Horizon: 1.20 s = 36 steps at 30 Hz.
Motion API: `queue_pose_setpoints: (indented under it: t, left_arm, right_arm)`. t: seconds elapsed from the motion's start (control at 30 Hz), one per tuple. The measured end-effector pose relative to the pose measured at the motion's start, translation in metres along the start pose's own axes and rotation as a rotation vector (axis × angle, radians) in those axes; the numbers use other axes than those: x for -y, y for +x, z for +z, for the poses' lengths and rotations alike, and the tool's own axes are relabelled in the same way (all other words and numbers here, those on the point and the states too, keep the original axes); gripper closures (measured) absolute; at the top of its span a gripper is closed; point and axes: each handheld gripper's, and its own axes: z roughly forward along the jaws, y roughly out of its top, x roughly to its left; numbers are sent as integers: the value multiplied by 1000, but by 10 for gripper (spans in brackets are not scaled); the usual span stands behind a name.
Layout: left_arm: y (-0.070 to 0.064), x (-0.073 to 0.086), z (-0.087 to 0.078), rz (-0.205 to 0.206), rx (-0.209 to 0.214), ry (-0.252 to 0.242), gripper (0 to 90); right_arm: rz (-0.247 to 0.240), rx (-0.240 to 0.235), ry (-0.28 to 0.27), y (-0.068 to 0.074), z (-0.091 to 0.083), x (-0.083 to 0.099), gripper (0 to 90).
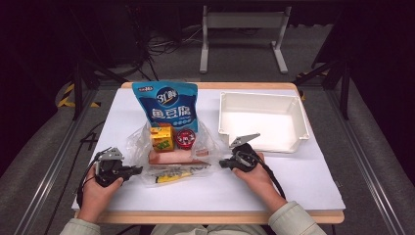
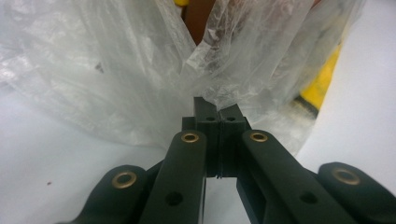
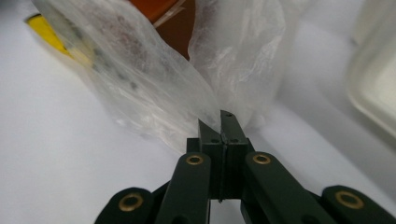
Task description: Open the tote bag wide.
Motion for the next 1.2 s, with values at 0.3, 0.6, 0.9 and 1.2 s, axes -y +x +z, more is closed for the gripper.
queue_pose_setpoints:
  t: [0.3,0.6,0.9,1.2]
  left_arm:
    - [5,1,1,-33,-6,1,900]
    - [-2,1,-14,4,-11,-66,647]
    - [-34,-19,-54,108,-130,-304,429]
    - [-44,-38,-54,120,-170,-376,553]
  right_arm:
    - [37,10,-25,-6,0,2,900]
    - [29,22,-33,-3,-2,2,900]
    - [38,12,-30,-3,-1,2,900]
    - [37,6,-30,-2,0,2,900]
